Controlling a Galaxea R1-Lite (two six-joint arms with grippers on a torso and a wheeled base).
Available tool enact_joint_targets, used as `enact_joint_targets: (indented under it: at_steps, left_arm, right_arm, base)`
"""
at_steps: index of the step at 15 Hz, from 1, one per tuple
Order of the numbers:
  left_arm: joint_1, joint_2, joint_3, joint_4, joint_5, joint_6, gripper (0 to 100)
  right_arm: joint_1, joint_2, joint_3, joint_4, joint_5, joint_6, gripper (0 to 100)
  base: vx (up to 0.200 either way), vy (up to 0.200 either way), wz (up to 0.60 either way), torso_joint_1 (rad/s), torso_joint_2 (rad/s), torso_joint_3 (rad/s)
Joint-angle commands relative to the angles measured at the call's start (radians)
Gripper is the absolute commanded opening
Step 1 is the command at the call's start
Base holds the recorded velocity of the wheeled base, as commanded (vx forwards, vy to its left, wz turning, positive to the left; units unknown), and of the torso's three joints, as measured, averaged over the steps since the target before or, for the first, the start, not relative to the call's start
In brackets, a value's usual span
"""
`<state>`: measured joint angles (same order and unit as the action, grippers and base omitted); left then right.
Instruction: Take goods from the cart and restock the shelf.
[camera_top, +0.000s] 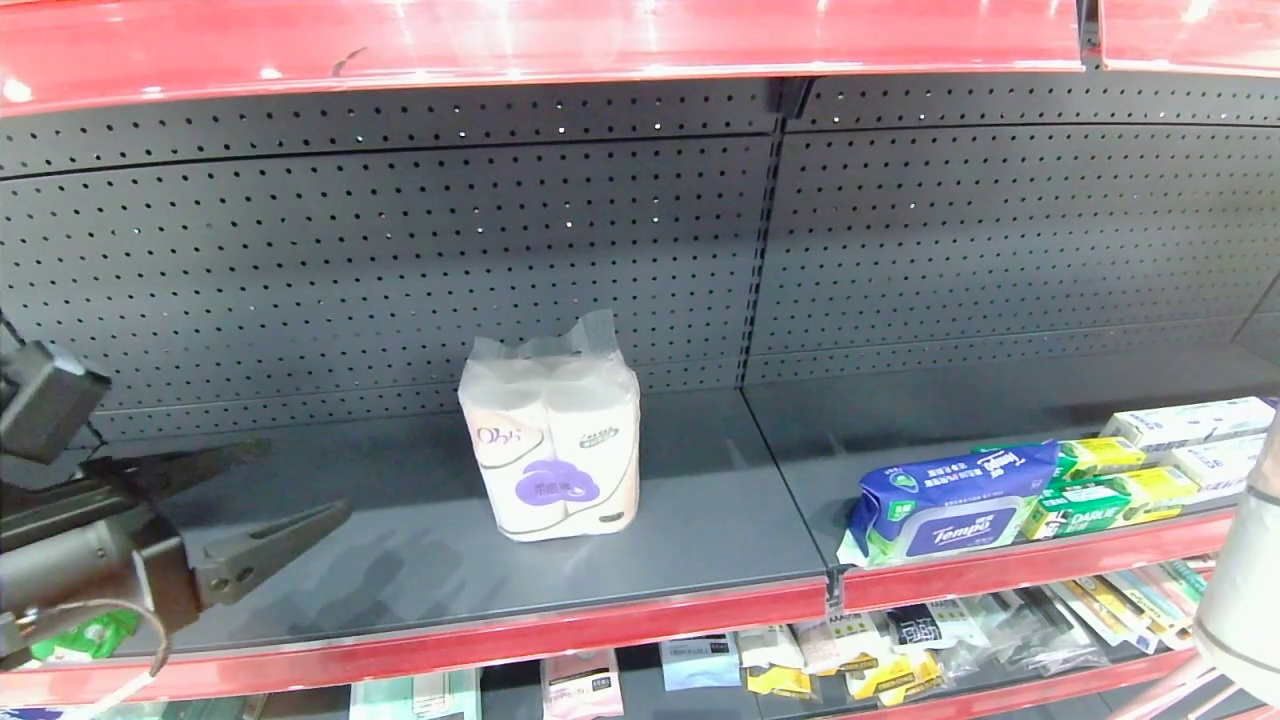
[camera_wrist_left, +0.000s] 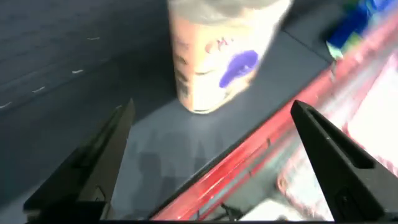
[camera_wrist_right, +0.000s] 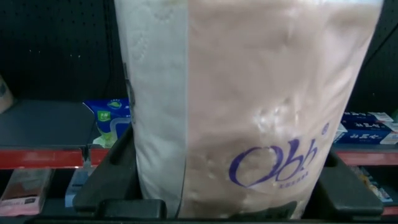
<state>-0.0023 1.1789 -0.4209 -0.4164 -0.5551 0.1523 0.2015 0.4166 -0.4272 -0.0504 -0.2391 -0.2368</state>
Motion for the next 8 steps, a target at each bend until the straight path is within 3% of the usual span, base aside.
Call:
enact_joint_targets:
  at_steps: [1, 3, 5, 8]
  left_arm:
    - [0.008, 0.231, -0.038, -0.035, -0.066, 0.085, 100]
    - [0.042, 0.358, -0.133, -0.041, -0.137, 0.159, 100]
    - [0.078, 0.47, -0.233, -0.038, -0.206, 0.268, 100]
    - [0.076, 0.561, -0.289, -0.042, -0.345, 0.285, 100]
  right_arm:
    - [-0.004, 0.004, -0.005, 0.0, -0.002, -0.001, 0]
    - [-0.016, 0.004, 0.002, 0.0, -0.002, -0.001, 0]
    - [-0.019, 0.008, 0.007, 0.0, 0.0, -0.001, 0]
    - [-0.034, 0.005, 0.008, 0.0, -0.008, -0.001, 0]
  base:
    - [0.0, 0.0, 0.0, 0.0, 0.0, 0.0]
    - [0.0, 0.0, 0.0, 0.0, 0.0, 0.0]
    - [0.0, 0.0, 0.0, 0.0, 0.0, 0.0]
    - [0.0, 0.0, 0.0, 0.0, 0.0, 0.0]
